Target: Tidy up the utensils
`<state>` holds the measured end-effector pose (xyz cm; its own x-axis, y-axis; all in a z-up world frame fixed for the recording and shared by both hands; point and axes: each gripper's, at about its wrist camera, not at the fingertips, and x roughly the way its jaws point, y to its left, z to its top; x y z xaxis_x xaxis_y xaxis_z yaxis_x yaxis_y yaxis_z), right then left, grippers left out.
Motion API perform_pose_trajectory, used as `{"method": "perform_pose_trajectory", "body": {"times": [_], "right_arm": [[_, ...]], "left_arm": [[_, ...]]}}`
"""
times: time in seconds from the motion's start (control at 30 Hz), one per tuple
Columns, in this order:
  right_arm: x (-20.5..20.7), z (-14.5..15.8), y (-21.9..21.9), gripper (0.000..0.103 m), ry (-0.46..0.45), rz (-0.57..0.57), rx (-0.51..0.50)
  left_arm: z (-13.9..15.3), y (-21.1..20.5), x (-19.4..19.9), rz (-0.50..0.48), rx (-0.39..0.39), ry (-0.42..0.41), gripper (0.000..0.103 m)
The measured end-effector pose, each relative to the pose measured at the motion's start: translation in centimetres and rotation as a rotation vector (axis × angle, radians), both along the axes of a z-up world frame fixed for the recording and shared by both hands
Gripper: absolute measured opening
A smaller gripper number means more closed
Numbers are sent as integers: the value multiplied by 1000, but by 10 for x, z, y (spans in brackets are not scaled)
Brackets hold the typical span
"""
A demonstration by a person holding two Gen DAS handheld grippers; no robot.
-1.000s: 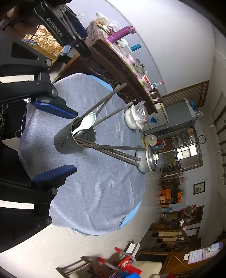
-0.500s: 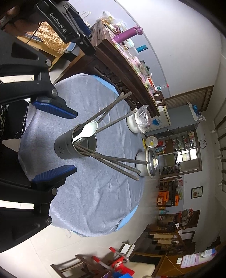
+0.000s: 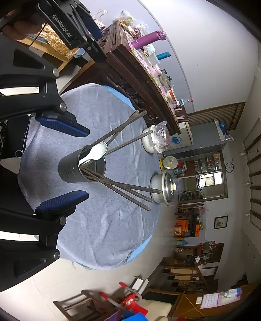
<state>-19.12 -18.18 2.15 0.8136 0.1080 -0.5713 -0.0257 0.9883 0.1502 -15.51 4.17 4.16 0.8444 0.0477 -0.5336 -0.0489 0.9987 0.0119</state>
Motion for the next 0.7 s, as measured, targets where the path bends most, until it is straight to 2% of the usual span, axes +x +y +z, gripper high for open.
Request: {"method": "perform_pose_trajectory", "body": {"times": [0.7], "right_arm": [[-11, 8, 11, 60, -40, -33, -67]], "left_arm": [[3, 7, -6, -6, 1, 0, 84]]}}
